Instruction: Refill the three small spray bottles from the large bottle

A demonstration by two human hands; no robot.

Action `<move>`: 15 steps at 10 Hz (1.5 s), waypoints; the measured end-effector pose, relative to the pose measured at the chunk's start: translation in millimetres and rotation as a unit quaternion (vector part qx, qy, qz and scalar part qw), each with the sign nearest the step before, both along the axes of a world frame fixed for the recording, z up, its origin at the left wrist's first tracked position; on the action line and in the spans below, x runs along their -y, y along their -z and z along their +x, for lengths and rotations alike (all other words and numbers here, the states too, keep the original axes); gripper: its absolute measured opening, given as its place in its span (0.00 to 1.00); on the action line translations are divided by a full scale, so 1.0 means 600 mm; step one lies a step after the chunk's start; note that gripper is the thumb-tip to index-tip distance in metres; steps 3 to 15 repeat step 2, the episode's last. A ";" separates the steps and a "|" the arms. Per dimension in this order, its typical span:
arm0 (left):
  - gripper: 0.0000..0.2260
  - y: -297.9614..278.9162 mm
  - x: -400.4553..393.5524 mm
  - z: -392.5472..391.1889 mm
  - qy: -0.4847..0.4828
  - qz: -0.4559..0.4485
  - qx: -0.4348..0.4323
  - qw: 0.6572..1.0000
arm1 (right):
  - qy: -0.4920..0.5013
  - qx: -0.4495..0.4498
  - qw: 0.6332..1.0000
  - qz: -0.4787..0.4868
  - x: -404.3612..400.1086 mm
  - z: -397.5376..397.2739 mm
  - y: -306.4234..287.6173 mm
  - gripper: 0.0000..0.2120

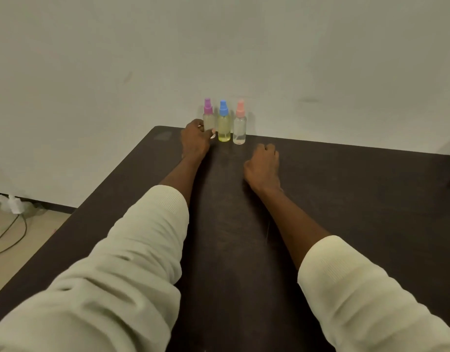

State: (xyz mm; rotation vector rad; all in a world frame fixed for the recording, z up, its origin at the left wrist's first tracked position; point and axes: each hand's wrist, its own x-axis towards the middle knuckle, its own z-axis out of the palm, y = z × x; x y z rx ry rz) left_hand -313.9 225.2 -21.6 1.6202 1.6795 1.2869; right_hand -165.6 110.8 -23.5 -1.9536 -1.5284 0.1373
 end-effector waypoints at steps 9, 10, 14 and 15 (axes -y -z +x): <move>0.09 -0.006 0.043 -0.002 -0.018 -0.004 0.016 1.000 | -0.020 -0.107 0.994 -0.003 0.027 0.005 -0.016 0.09; 0.09 -0.006 0.043 -0.002 -0.018 -0.004 0.016 1.000 | -0.020 -0.107 0.994 -0.003 0.027 0.005 -0.016 0.09; 0.09 -0.006 0.043 -0.002 -0.018 -0.004 0.016 1.000 | -0.020 -0.107 0.994 -0.003 0.027 0.005 -0.016 0.09; 0.09 -0.006 0.043 -0.002 -0.018 -0.004 0.016 1.000 | -0.020 -0.107 0.994 -0.003 0.027 0.005 -0.016 0.09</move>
